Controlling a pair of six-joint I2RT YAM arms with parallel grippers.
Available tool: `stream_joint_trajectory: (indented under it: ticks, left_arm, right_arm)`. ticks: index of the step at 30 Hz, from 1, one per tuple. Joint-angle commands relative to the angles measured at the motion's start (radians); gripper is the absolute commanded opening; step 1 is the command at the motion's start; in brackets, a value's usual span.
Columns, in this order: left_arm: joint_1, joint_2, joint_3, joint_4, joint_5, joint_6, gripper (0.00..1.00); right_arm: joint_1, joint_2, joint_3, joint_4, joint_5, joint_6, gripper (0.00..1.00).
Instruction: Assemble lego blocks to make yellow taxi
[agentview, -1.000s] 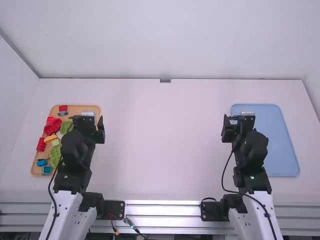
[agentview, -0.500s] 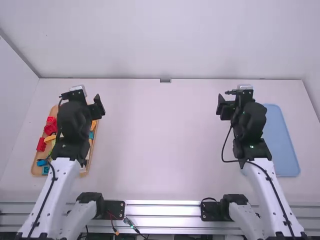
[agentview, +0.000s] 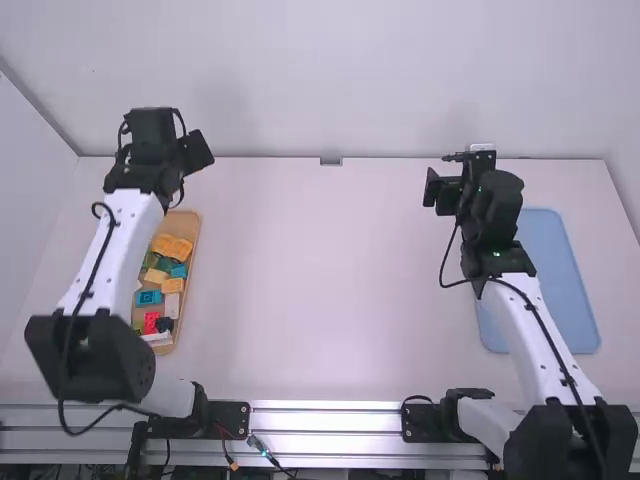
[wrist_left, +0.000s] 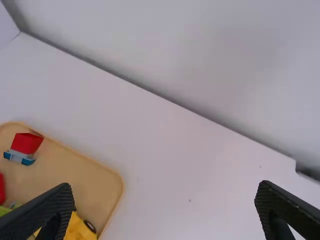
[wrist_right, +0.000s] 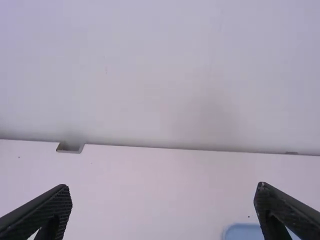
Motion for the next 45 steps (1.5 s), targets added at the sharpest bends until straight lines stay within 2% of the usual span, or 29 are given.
stream_joint_trajectory:
  ticks: [1,4,7,12,15,20,26,34,45]
  left_arm:
    - [0.044,0.107,0.134,-0.084,-0.020,-0.109,0.98]
    - [0.090,0.224,0.266,-0.228,-0.019,-0.216,0.99]
    - [0.135,0.287,0.314,-0.301,0.004,-0.292,0.99]
    - [0.195,0.342,0.283,-0.317,0.217,-0.299,0.99]
    - [0.201,0.342,0.239,-0.329,0.267,-0.318,0.99]
    - [0.195,0.342,0.178,-0.317,0.267,-0.411,0.99]
    - [0.195,0.342,0.092,-0.279,0.267,-0.424,0.99]
    - [0.195,0.342,0.027,-0.307,0.258,-0.464,0.99]
    - [0.195,0.342,-0.008,-0.414,0.111,-0.566,0.99]
  right_arm:
    - [0.007,0.020,0.047,0.003,0.004,-0.003,0.98]
    - [0.008,0.031,0.055,0.004,0.004,-0.004,0.99]
    - [0.007,0.032,0.056,0.005,0.004,-0.004,0.99]
    - [0.007,0.032,0.056,0.005,0.004,-0.004,0.99]
    - [0.007,0.032,0.056,0.009,0.004,-0.004,0.99]
    - [0.008,0.032,0.056,0.006,0.004,-0.004,0.99]
    - [0.008,0.033,0.048,0.005,0.004,-0.004,0.99]
    - [0.008,0.033,0.048,0.008,0.004,-0.029,0.99]
    - [0.008,0.033,0.048,-0.003,0.004,-0.049,0.99]
